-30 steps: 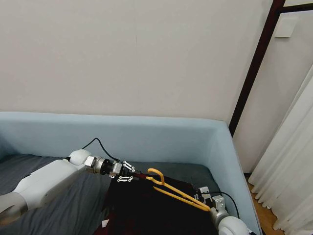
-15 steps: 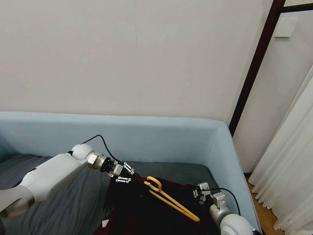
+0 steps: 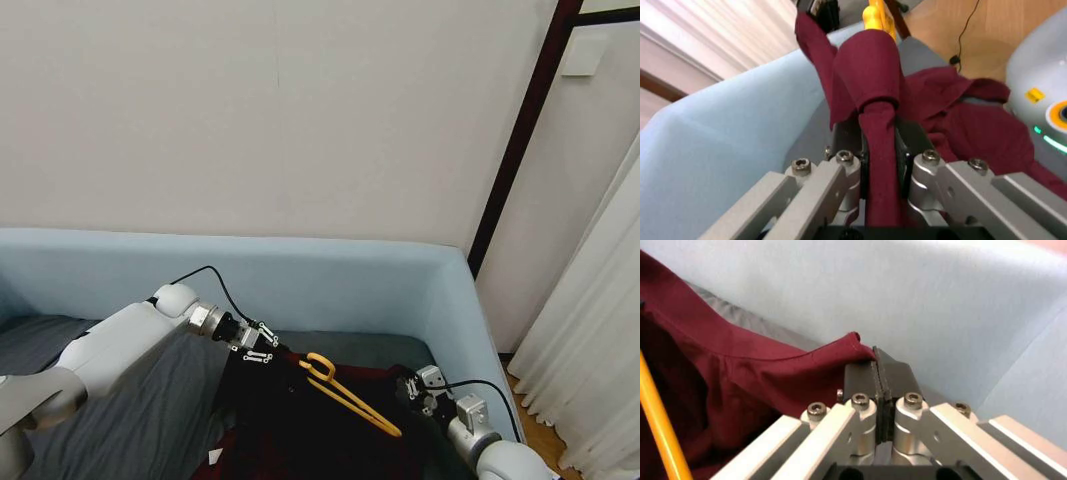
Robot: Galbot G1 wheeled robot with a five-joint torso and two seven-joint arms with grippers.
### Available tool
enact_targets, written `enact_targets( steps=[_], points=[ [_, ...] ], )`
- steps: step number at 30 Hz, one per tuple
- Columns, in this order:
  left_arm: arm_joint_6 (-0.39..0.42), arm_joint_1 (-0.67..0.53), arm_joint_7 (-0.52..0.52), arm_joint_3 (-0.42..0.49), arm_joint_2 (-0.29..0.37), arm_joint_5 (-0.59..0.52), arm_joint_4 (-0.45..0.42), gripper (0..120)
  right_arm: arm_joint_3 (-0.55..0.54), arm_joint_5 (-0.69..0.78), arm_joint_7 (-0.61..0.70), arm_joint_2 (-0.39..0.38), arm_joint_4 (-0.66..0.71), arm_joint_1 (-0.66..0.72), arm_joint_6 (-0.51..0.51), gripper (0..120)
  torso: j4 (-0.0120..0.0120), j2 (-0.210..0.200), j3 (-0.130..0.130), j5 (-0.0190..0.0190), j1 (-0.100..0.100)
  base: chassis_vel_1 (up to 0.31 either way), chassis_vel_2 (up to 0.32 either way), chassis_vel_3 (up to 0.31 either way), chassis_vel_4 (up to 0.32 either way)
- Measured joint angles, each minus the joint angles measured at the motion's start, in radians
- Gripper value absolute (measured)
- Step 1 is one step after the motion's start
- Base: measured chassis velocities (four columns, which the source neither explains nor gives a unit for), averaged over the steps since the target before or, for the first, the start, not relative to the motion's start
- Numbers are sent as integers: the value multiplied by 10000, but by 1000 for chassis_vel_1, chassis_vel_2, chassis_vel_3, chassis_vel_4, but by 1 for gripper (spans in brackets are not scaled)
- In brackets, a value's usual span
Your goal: Pick up the clothes from the sofa and hang them on the clothes hanger.
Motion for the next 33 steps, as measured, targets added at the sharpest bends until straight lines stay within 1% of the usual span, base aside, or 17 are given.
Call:
enact_targets(
  steps=[3,4,8,9,13,20,23,25,29,33],
  points=[
    [10,-165,-388,-150,-20,676,8,8,97,-515,-143,-85,29,-158,153,0,-2,0,0,-1,0,0,0,0,0],
    [10,-165,-388,-150,-20,676,8,8,97,-515,-143,-85,29,-158,153,0,-2,0,0,-1,0,0,0,0,0],
    [19,-373,-920,-384,-121,1793,-12,8,101,-831,-171,-30,24,-270,229,0,-4,0,0,0,0,0,0,0,0],
    [19,-373,-920,-384,-121,1793,-12,8,101,-831,-171,-30,24,-270,229,0,-4,0,0,0,0,0,0,0,0],
    [28,-510,-1093,-627,-248,2777,-7,8,94,-891,-164,61,-30,-273,236,0,-3,0,0,1,0,0,0,0,0],
    [83,-558,-1784,-672,-205,3265,-22,8,122,-1033,-166,65,79,-390,291,0,-2,0,0,-1,-1,0,0,0,0],
    [238,-557,-2237,-814,-205,3896,-98,8,108,-1404,-265,116,112,-514,428,0,-1,0,0,0,0,0,0,0,0],
    [245,-562,-2255,-827,-219,4006,-103,8,101,-1473,-285,125,101,-529,452,0,-1,0,0,0,0,0,0,0,0],
    [209,-671,-2307,-1018,-499,5139,-97,8,48,-1978,-427,242,-39,-555,650,0,-4,0,0,1,0,0,0,0,0],
    [242,-684,-2629,-1028,-608,5378,-97,8,71,-2018,-447,244,97,-612,687,0,-5,0,0,1,0,0,0,0,0]
  ],
)
